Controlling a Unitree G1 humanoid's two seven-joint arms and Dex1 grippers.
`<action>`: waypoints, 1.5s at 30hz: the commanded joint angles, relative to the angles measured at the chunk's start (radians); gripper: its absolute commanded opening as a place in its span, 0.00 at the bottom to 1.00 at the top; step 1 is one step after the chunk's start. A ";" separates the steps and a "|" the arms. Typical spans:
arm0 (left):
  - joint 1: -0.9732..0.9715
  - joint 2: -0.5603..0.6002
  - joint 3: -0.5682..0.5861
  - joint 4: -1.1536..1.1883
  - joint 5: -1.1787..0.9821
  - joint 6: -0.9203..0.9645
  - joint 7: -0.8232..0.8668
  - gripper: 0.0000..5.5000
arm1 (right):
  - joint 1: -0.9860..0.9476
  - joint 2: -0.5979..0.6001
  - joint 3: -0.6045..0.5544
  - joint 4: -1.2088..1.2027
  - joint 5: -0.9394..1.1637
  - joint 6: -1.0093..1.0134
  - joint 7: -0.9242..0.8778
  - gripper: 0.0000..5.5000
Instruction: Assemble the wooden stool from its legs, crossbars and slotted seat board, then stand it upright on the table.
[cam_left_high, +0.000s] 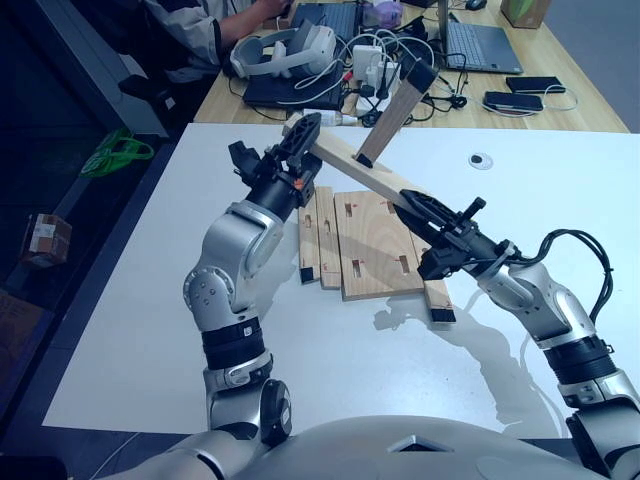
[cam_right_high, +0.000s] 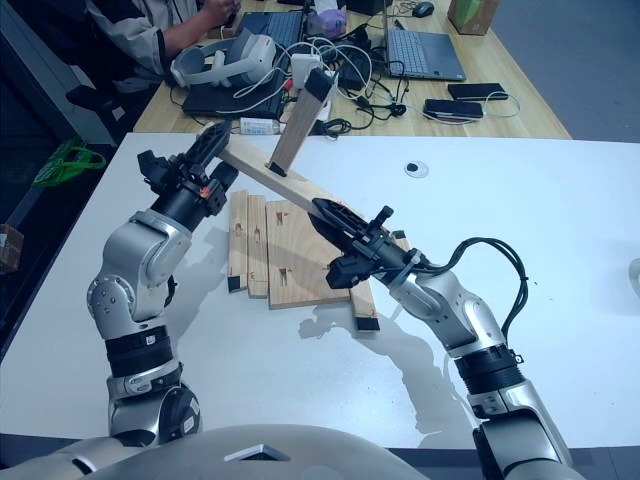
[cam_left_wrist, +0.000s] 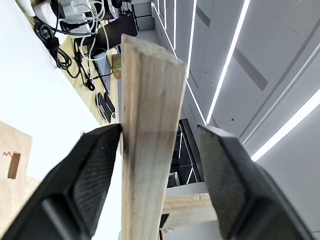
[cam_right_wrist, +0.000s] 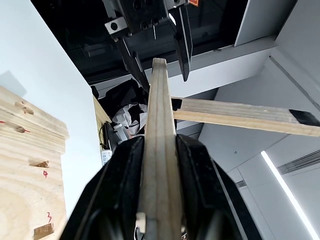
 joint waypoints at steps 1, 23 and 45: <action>0.001 0.016 -0.017 0.017 0.023 0.003 0.001 0.40 | -0.017 -0.011 -0.001 0.008 -0.048 -0.021 -0.036 0.17; -0.044 -0.031 0.041 0.032 0.079 -0.143 0.015 0.18 | -0.003 -0.061 0.080 0.146 0.129 -0.112 0.044 0.63; -0.104 0.123 -0.218 0.054 1.068 -0.213 -0.127 0.18 | 0.096 0.161 -0.026 -0.025 0.626 0.417 0.293 0.63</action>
